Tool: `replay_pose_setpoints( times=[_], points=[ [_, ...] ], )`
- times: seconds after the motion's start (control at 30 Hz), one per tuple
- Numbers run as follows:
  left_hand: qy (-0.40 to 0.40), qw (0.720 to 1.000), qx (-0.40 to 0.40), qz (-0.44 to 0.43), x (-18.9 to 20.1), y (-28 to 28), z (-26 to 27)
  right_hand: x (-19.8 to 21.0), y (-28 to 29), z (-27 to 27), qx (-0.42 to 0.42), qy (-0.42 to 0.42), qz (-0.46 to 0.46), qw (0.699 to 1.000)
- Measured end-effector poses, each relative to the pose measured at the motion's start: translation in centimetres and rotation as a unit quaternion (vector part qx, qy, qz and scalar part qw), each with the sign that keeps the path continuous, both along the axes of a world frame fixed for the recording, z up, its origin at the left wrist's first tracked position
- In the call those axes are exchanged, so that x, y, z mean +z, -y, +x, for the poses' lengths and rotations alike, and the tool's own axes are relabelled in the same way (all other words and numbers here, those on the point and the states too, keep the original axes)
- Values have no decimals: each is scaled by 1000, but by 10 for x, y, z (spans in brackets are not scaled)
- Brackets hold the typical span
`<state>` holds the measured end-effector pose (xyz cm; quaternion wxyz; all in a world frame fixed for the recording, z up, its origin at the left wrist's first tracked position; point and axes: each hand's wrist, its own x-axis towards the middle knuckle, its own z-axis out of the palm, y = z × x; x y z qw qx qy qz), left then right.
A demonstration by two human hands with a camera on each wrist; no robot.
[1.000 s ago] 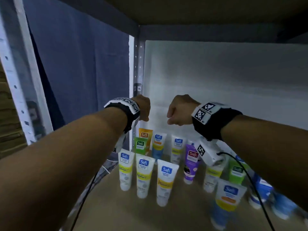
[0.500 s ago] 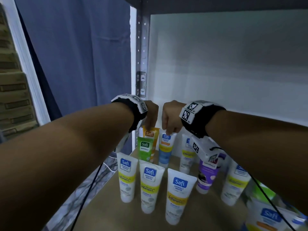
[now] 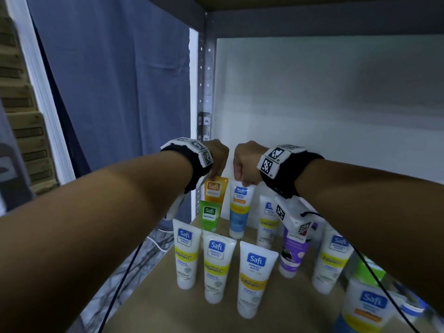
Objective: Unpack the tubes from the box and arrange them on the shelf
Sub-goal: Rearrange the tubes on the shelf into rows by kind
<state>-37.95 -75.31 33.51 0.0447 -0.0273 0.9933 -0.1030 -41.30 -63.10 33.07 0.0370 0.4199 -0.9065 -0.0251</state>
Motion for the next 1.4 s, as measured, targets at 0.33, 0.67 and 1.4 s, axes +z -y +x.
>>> replay_pose_setpoints(
  times=[0.33, 0.67, 1.4],
  points=[
    [-205, 978, -20, 3, 70, -43, 62, 76, -52, 54, 2, -92, -85, 992],
    [-284, 952, -109, 33, 118, -110, 134, 133, -135, 143, -65, -128, -143, 979],
    [-181, 949, -170, 192, -27, -210, 223, 2, -271, 255, -178, -18, -140, 974]
  ],
)
